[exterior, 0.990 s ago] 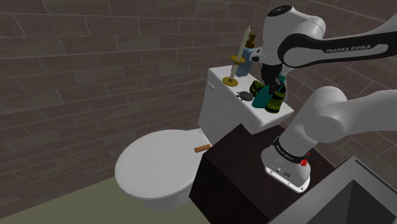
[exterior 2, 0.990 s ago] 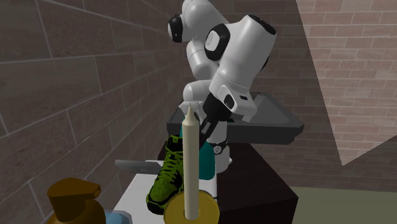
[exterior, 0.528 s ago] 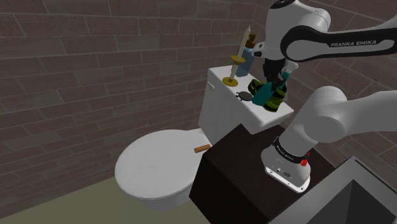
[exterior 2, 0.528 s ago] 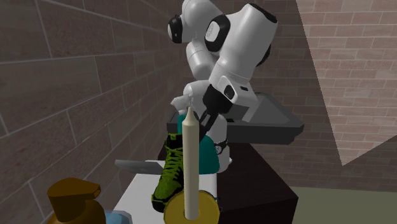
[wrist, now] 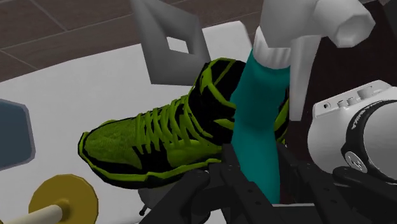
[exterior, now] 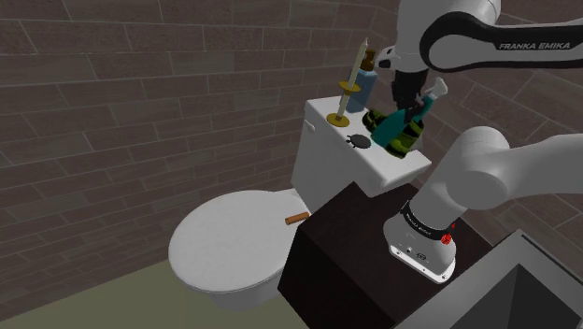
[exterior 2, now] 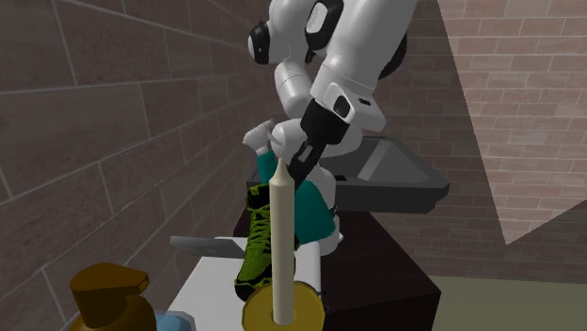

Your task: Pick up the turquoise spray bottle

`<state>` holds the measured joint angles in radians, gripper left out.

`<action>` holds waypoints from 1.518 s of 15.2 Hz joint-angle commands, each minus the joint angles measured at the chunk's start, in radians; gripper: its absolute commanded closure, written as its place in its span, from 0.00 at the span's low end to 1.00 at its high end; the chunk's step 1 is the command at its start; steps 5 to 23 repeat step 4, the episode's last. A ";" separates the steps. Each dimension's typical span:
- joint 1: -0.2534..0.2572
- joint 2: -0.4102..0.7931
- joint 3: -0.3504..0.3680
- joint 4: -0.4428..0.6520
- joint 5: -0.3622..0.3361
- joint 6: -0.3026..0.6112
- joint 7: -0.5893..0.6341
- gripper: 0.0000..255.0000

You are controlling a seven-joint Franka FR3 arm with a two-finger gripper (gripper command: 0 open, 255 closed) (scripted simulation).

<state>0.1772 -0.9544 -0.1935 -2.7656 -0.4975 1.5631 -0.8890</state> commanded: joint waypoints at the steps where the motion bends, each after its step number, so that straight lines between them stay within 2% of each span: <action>1: 0.001 -0.004 0.008 0.028 0.006 -0.029 -0.010 1.00; 23: 0.002 -0.004 0.011 0.042 0.010 -0.043 -0.015 1.00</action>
